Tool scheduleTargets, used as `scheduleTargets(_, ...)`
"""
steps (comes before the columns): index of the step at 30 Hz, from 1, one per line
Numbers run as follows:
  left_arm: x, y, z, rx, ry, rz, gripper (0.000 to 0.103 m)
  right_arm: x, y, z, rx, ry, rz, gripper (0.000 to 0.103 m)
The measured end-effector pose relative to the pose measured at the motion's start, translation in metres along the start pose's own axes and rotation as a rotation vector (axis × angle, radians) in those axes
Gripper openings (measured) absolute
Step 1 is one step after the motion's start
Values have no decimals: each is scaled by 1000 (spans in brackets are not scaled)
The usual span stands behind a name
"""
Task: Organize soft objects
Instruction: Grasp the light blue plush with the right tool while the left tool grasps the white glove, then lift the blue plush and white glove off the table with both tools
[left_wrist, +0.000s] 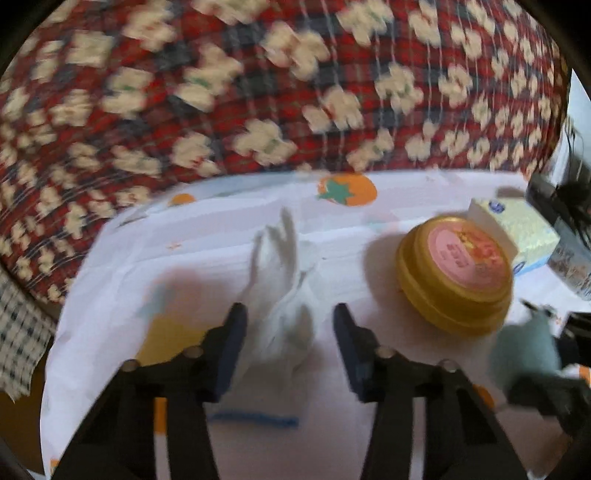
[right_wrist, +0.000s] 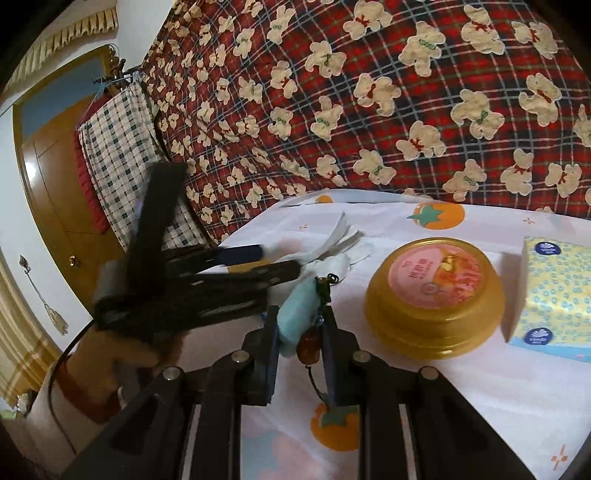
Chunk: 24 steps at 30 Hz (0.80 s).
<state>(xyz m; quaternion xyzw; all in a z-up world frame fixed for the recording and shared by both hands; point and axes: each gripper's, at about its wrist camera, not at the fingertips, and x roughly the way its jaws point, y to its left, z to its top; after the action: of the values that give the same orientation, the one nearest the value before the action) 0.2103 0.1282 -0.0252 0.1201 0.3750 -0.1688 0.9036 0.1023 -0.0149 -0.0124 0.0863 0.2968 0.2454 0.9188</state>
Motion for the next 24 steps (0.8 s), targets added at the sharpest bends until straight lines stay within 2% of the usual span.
scheduleTargets(4, 38, -10, 11, 53, 103, 62, 43, -3, -6, 0, 20, -2, 4, 22)
scheduleTargets(7, 45, -12, 12, 72, 122, 76, 41, -3, -9, 1, 31, 0, 9, 22)
scheduleTargets(10, 44, -8, 14, 35, 118, 45, 29, -2, -14, 1, 68, 7, 27, 22)
scheduleTargets(11, 42, -4, 14, 12, 109, 28, 19, -2, -16, 1, 81, 9, 31, 22)
scheduleTargets(12, 41, -2, 16, -8, 103, 21, 13, -2, -17, 2, 86, 8, 29, 22)
scheduleTargets(18, 8, 2, 7, -130, 24, -67, 10, -6, -22, 2, 95, -17, -3, 22)
scheduleTargets(24, -48, -1, -20, -251, -81, -137, 10, -14, -20, 3, 78, -54, -26, 22)
